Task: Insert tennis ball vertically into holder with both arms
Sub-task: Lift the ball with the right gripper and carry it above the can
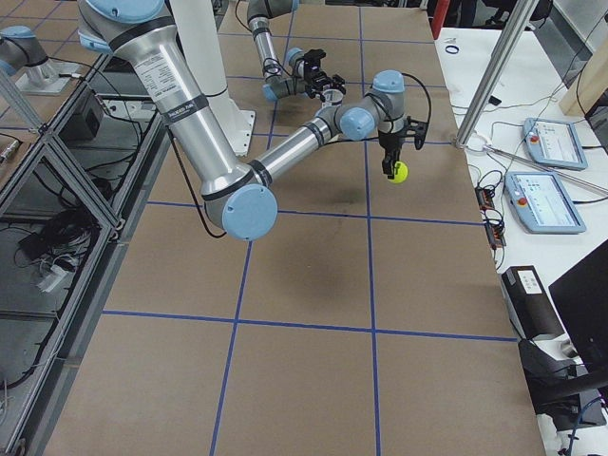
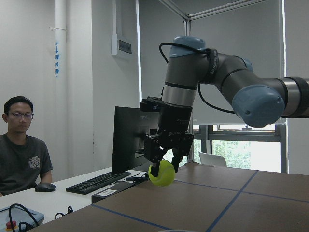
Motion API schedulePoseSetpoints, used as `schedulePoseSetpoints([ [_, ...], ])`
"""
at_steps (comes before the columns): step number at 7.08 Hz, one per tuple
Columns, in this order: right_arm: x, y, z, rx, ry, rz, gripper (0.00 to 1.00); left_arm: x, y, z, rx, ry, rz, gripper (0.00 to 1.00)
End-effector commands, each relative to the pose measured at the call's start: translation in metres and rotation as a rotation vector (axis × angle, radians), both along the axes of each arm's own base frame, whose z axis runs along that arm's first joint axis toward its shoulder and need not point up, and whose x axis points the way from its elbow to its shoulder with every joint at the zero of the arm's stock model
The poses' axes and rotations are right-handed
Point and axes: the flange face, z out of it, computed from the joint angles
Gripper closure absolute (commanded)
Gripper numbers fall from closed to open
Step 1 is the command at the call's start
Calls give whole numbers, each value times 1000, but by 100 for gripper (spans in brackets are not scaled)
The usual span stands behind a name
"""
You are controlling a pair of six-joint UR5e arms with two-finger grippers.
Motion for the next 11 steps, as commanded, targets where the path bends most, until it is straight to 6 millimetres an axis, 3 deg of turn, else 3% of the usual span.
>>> schedulePoseSetpoints([
  [1, -21, 72, -71, -55, -95, -13, 100, 2, -2, -2, -6, -18, 0, 1],
  [3, -39, 111, -112, -77, -185, -21, 100, 2, -3, -4, -6, -18, -2, 1],
  [7, -88, 155, -192, -124, -307, -42, 100, 2, -3, -3, -6, -20, -2, 1],
  [9, -105, 165, -211, -119, -324, -66, 100, 2, -3, -3, -7, -19, -3, 1],
  [11, -129, 151, -228, -130, -313, -57, 100, 2, -3, -3, -6, -20, -2, 1],
])
